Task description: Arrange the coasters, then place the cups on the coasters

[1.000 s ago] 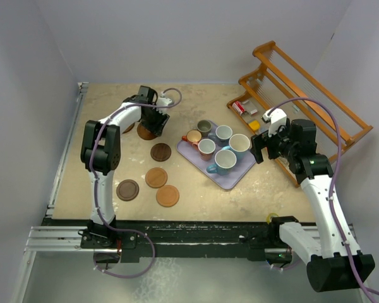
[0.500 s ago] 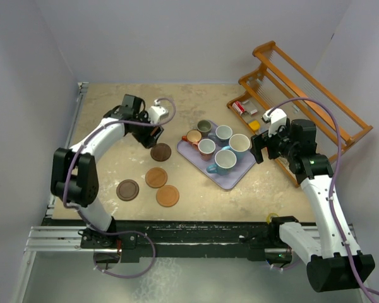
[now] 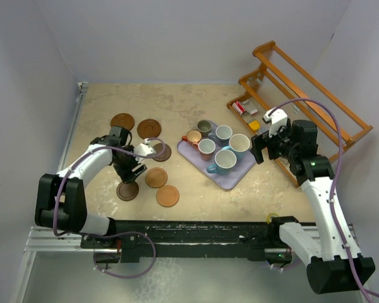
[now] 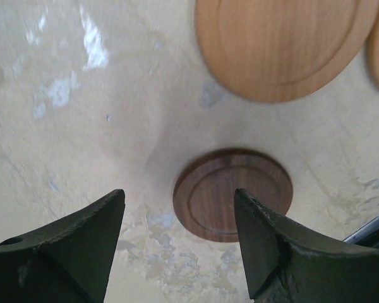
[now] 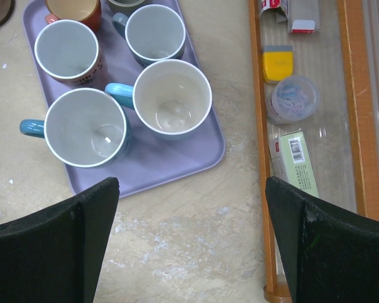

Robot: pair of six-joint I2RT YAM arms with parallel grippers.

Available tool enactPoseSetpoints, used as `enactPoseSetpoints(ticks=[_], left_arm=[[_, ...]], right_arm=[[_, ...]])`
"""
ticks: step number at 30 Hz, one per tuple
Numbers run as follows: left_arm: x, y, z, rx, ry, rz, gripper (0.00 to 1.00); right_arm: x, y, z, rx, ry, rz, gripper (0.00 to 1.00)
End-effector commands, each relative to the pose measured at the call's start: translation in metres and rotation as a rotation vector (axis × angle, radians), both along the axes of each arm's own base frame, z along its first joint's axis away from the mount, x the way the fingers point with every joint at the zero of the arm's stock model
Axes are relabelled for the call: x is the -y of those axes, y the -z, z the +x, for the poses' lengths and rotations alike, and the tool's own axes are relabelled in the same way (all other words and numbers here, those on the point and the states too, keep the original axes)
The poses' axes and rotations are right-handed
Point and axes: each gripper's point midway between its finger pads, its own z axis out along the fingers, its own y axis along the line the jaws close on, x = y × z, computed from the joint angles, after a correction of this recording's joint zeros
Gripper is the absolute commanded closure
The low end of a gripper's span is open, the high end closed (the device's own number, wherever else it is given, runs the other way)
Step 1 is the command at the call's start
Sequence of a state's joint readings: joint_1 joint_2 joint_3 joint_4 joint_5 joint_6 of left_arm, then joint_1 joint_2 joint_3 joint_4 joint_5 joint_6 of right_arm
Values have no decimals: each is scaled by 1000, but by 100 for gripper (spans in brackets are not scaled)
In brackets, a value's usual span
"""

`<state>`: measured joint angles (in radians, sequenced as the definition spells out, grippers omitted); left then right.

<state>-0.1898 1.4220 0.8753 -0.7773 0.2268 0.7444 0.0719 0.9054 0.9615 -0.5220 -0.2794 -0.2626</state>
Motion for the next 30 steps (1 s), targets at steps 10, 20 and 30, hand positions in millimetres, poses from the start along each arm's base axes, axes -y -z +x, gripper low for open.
enactPoseSetpoints(ticks=[10,20,30], left_arm=[[-37,32,2,-28,-48,35,39],[-60,39,52,98,-233,90,59],[-89,44,126,152,-439,88,64]], right_arm=[[-3,-7,1,27,-21,0,0],[-2,-6,2,21,-20,-2,0],[-1,-5,3,18,-17,-7,0]])
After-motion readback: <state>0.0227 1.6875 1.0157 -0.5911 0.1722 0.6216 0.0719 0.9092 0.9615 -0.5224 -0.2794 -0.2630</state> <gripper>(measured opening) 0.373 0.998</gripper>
